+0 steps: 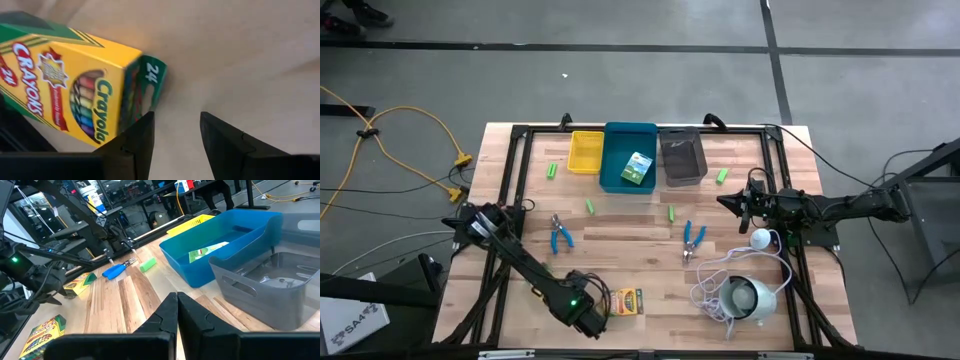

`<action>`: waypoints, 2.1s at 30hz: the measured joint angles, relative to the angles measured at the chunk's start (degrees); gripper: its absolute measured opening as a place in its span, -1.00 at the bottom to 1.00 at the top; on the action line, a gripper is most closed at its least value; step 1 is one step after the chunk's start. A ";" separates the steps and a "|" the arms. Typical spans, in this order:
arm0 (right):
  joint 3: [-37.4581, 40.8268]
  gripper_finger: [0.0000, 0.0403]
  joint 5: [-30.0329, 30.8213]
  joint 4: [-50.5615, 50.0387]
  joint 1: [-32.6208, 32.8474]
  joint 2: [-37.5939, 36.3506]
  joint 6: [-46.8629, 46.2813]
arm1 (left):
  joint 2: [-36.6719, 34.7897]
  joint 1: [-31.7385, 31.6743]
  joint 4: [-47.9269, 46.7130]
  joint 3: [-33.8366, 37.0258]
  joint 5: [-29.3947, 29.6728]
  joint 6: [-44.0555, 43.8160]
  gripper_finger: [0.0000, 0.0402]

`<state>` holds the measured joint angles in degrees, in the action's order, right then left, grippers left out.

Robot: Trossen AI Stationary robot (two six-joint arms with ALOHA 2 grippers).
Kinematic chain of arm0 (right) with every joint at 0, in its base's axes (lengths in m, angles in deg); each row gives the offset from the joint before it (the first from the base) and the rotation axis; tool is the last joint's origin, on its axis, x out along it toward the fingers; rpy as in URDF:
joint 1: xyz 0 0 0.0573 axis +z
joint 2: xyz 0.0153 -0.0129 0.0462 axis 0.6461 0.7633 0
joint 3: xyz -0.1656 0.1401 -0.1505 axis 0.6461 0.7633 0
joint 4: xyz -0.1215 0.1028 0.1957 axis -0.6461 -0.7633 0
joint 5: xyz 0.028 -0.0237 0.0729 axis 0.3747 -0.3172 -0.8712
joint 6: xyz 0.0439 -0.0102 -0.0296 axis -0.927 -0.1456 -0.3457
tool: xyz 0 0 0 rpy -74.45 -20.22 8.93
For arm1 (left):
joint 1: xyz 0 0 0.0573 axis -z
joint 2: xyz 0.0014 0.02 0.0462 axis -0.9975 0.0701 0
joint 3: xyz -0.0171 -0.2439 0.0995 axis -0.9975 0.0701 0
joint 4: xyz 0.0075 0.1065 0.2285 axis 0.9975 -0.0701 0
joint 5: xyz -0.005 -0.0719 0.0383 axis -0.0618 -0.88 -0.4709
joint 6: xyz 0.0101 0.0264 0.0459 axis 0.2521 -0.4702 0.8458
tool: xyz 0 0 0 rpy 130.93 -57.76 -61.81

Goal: Pick & Place School Supplies
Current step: Put the crayon box into the blue bin

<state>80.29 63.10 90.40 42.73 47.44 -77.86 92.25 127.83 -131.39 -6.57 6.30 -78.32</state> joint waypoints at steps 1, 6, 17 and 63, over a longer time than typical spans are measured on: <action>0.01 -0.99 -0.02 0.00 0.02 0.00 -0.01 | 0.08 0.00 -0.61 0.02 0.00 0.25 -0.26; 0.02 -0.99 0.00 0.00 0.02 0.00 0.00 | 0.43 -0.03 -1.51 0.02 0.52 1.77 -0.26; 0.01 -0.99 -0.01 0.00 0.00 0.01 -0.01 | 0.74 -0.02 -3.07 0.09 3.14 3.43 -0.26; 0.02 -0.99 -0.02 0.00 0.01 0.01 -0.01 | 7.17 0.79 -10.29 0.33 3.15 7.82 -0.60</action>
<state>80.31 63.08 90.40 42.74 47.46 -77.87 99.42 128.61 -141.67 -6.25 9.46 -70.49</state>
